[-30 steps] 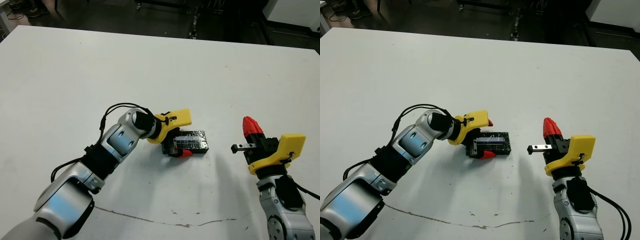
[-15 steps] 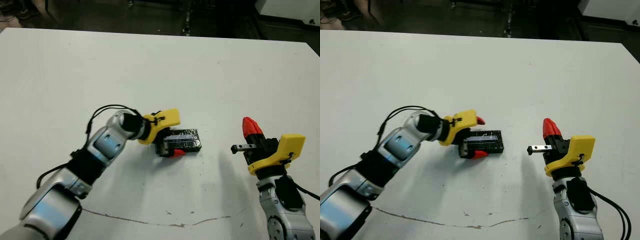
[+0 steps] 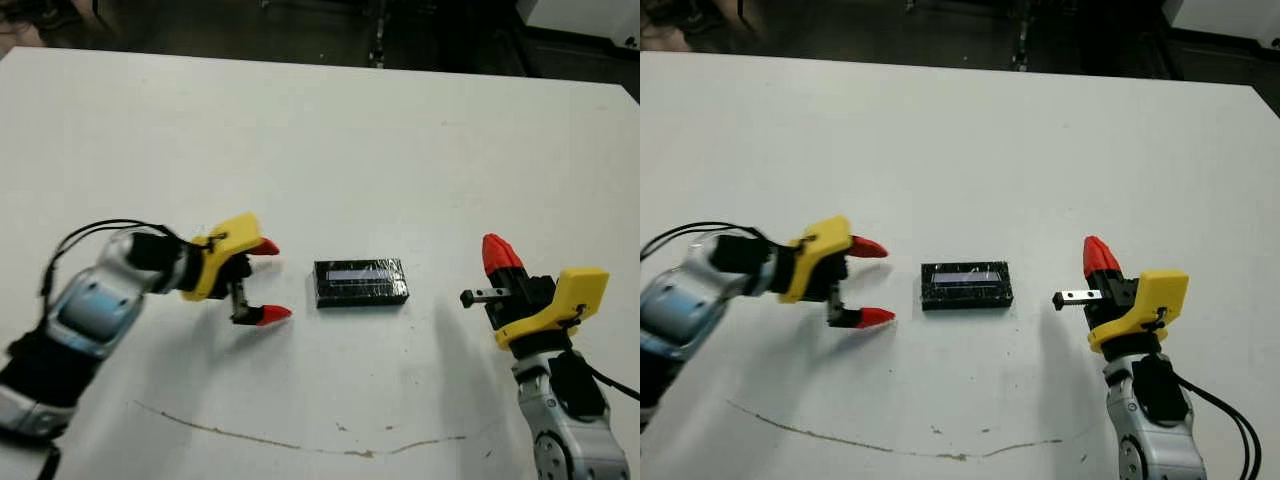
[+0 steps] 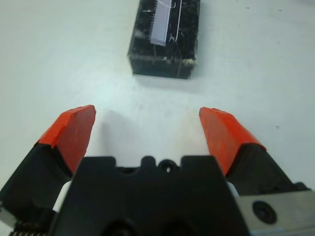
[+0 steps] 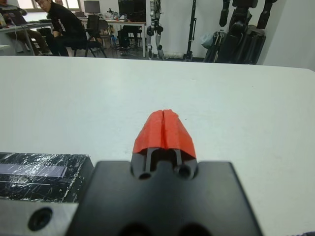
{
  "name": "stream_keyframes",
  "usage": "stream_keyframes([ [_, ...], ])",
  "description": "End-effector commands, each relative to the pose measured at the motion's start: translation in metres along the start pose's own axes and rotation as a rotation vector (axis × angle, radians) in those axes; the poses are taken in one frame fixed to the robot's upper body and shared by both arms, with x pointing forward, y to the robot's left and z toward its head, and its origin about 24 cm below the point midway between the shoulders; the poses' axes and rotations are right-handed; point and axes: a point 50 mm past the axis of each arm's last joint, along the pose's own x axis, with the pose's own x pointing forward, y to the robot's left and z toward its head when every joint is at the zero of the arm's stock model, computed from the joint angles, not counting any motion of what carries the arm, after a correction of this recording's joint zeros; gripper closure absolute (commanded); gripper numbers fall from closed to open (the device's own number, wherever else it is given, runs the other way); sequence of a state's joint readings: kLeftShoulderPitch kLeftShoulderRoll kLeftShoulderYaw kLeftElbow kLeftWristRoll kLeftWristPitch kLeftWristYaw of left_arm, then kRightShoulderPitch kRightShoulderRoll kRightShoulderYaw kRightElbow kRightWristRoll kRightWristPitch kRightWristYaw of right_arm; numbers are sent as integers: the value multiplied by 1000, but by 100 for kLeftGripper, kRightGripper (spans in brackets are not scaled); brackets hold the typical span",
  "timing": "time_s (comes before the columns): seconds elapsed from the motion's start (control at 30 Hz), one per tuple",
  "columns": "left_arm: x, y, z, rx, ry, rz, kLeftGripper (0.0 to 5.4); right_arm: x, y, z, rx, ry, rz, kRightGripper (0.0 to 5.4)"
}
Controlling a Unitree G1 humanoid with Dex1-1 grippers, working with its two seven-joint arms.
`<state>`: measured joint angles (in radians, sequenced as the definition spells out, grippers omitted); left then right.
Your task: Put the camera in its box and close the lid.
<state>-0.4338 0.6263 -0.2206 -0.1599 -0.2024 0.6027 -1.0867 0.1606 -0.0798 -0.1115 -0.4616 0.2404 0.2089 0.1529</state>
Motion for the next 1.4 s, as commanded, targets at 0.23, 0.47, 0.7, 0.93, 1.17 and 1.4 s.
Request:
stream_keyframes([
  [0.23,-50,13,28,-42,-111,185,1,-1,-2,0,-12,17,-4,540],
  [0.47,-35,10,53,-170,-446,344,41,1,-1,0,-17,14,-1,540],
  [0.7,13,-6,70,-226,-585,279,148,1,-1,1,-22,8,-3,540],
  [0.93,50,-14,77,-305,-546,162,254,1,-1,1,-25,8,-8,540],
  [1.17,71,-19,73,-325,-475,135,356,1,-2,-1,-28,10,-11,540],
  [1.4,97,-29,51,-430,-365,105,467,-1,-2,-2,-33,14,-11,540],
])
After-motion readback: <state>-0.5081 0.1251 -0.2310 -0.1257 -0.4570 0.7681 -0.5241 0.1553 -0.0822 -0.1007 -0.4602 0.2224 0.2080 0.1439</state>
